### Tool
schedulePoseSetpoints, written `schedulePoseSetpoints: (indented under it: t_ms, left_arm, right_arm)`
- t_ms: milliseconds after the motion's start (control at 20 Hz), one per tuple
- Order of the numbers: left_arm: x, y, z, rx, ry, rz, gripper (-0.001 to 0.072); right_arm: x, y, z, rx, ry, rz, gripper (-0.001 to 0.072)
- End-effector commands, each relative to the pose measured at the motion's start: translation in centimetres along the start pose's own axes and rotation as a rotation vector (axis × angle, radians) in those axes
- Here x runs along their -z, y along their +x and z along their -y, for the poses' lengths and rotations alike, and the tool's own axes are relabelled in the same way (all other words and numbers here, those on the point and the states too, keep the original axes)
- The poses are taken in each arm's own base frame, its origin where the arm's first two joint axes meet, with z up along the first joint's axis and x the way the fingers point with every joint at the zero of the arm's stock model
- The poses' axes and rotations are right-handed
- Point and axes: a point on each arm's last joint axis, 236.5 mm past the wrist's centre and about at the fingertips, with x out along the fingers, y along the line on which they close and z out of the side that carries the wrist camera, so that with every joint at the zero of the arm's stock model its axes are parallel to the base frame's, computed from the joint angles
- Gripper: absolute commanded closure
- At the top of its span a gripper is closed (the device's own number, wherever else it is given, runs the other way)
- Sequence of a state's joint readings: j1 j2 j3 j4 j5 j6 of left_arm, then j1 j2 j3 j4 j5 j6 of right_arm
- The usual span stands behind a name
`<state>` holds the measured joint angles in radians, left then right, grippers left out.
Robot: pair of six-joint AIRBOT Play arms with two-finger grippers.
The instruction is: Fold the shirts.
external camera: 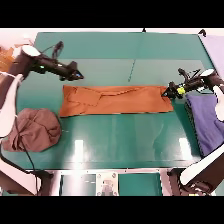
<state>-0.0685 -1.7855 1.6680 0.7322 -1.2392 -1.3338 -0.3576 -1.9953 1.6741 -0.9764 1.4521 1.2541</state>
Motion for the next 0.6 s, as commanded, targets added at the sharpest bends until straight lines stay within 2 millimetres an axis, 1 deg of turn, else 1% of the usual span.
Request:
schedulePoseSetpoints:
  t_ms: [0,100,150,200,250,300,400,450,550]
  left_arm:
    - [1.0,6.9,4.1,0.002,0.095,0.002,0.0686]
    - [3.2,12.4,6.3,0.001,0.144,-0.021,0.0686]
    - [4.0,14.9,7.2,-0.002,0.164,-0.017,0.0686]
    - [4.6,17.1,8.0,-0.005,0.184,0.002,0.0686]
    - [5.1,19.0,8.6,-0.008,0.192,0.019,0.0686]
    - [5.6,20.5,9.3,-0.01,0.204,0.034,0.0686]
    - [6.4,22.7,9.9,-0.01,0.189,0.052,0.0686]
    - [6.9,23.5,10.0,-0.008,0.171,0.051,0.0686]
    - [7.8,24.9,10.4,0.01,0.158,0.033,0.0686]
  right_arm:
    - [0.2,-4.3,-4.0,-0.033,-0.075,-0.001,0.0698]
    - [0.9,-8.3,-7.4,-0.035,-0.147,0.023,0.0698]
    - [1.3,-10.1,-9.2,-0.041,-0.176,0.046,0.0698]
    - [2.0,-11.8,-11.0,-0.053,-0.202,0.069,0.0698]
    - [2.8,-13.5,-13.1,-0.078,-0.24,0.094,0.0698]
    - [3.7,-14.7,-15.1,-0.102,-0.276,0.109,0.0698]
    - [5.7,-16.8,-18.9,-0.153,-0.345,0.134,0.0698]
    - [6.5,-17.5,-20.4,-0.168,-0.378,0.149,0.0698]
    - [7.5,-18.2,-22.5,-0.178,-0.42,0.164,0.0697]
